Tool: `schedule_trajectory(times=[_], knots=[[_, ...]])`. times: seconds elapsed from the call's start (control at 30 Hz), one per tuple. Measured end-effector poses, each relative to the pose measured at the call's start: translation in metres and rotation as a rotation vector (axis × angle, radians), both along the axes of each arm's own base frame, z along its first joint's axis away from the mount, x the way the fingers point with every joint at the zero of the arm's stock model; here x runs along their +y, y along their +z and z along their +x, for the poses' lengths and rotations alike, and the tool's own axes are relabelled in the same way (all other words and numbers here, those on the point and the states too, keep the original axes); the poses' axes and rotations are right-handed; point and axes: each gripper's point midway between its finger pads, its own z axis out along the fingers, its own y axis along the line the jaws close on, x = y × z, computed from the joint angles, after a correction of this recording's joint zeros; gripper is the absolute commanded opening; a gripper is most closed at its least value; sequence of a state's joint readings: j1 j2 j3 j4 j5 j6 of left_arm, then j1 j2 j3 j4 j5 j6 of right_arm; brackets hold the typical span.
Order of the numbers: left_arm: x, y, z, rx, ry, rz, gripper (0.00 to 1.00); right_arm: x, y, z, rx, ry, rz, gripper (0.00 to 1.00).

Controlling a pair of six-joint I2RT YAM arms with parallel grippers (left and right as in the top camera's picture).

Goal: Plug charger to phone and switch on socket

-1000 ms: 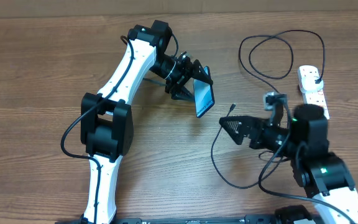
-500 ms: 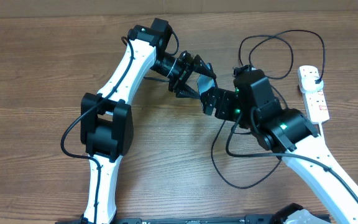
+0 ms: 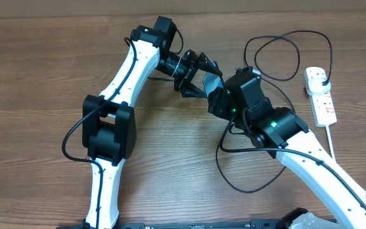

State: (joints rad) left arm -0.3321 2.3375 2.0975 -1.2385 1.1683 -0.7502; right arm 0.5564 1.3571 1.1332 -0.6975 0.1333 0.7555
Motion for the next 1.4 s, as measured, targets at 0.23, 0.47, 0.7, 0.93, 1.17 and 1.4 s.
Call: schedule_trajectory(times=[0.23, 0.47, 0.7, 0.93, 1.17, 1.4], knots=[[0.000, 0.000, 0.000, 0.027, 0.011, 0.005, 0.72, -0.007, 0.007, 0.010, -0.059, -0.049, -0.034, 0.61], [-0.002, 0.005, -0.001, 0.064, 0.021, -0.010, 0.72, 0.000, 0.003, 0.011, -0.074, -0.047, -0.066, 0.50], [-0.002, 0.005, -0.001, 0.068, 0.023, -0.010, 0.73, -0.005, -0.001, 0.017, -0.092, -0.078, -0.107, 0.42], [-0.002, 0.005, -0.001, 0.068, 0.023, -0.010, 0.73, -0.008, 0.000, 0.018, -0.101, -0.090, -0.117, 0.33], [-0.002, 0.005, -0.001, 0.068, 0.023, -0.010, 0.73, -0.005, 0.001, 0.018, -0.099, -0.082, -0.107, 0.27], [-0.003, 0.008, -0.001, 0.075, 0.020, -0.029, 0.73, -0.003, 0.001, 0.019, -0.102, -0.077, -0.098, 0.17]])
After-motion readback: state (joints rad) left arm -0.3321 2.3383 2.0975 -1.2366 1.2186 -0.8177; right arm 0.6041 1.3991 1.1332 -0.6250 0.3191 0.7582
